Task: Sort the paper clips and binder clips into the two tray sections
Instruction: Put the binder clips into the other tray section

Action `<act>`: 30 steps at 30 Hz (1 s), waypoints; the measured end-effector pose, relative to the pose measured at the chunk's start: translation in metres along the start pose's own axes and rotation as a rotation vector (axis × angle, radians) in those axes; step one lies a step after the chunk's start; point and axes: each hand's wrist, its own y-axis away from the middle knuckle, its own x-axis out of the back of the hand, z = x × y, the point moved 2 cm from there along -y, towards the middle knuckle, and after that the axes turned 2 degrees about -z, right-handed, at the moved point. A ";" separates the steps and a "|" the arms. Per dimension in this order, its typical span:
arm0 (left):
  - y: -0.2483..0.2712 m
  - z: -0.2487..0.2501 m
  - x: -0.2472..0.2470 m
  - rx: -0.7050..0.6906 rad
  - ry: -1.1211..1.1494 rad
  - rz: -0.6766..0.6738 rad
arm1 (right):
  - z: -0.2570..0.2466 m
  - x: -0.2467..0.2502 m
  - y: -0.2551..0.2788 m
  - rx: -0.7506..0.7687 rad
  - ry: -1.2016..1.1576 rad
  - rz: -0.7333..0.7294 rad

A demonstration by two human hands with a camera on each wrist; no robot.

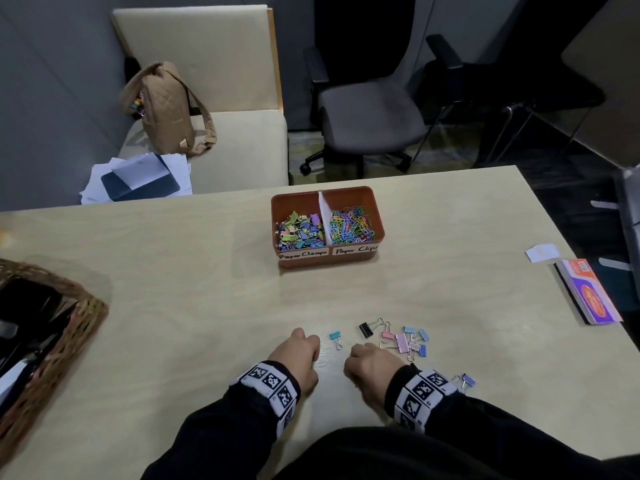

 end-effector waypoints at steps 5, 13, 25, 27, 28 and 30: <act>0.000 0.005 0.002 -0.049 -0.010 0.053 | 0.010 0.010 0.010 -0.129 -0.204 0.135; -0.012 0.017 0.010 -0.053 0.121 0.221 | 0.042 0.016 0.025 -0.555 -0.763 0.287; -0.026 0.040 0.011 -0.076 0.000 0.119 | 0.011 0.012 0.010 -0.311 -0.329 0.045; -0.024 0.039 0.012 -0.090 0.002 0.114 | 0.001 0.010 0.007 -0.233 -0.238 0.012; -0.023 0.038 0.013 -0.099 0.008 0.114 | -0.002 0.009 0.006 -0.212 -0.220 -0.003; -0.018 0.034 0.021 -0.102 0.075 0.165 | -0.005 0.009 0.004 -0.192 -0.190 -0.041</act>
